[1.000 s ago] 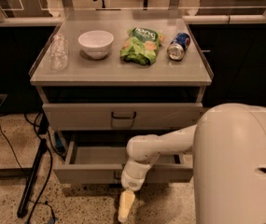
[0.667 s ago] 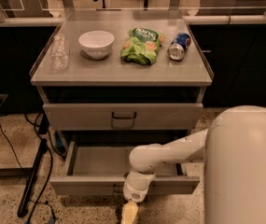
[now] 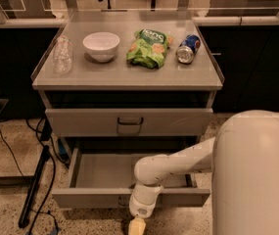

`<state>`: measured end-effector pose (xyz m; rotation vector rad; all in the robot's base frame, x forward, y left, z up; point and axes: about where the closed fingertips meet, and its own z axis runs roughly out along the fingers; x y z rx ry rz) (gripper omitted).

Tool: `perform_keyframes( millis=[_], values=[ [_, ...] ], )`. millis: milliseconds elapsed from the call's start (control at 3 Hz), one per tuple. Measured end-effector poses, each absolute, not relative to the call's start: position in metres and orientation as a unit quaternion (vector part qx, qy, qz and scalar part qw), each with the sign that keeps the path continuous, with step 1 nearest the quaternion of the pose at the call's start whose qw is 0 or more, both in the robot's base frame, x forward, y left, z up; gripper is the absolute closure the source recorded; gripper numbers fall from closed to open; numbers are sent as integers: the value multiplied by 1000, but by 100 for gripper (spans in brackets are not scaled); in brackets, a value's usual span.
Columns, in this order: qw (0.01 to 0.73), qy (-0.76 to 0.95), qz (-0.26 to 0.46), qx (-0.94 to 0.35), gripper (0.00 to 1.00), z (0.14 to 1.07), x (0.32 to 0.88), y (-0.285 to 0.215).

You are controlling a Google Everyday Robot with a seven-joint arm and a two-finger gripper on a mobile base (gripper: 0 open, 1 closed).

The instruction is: Open middle drawer

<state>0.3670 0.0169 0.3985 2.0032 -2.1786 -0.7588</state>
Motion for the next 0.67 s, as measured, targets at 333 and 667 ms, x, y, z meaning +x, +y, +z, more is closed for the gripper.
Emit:
perform_keyframes(
  millis=[333,667],
  values=[
    [44,-712,-248,655,0,401,366,17],
    [53,-697,-273,661,0,422,324,9]
  ],
)
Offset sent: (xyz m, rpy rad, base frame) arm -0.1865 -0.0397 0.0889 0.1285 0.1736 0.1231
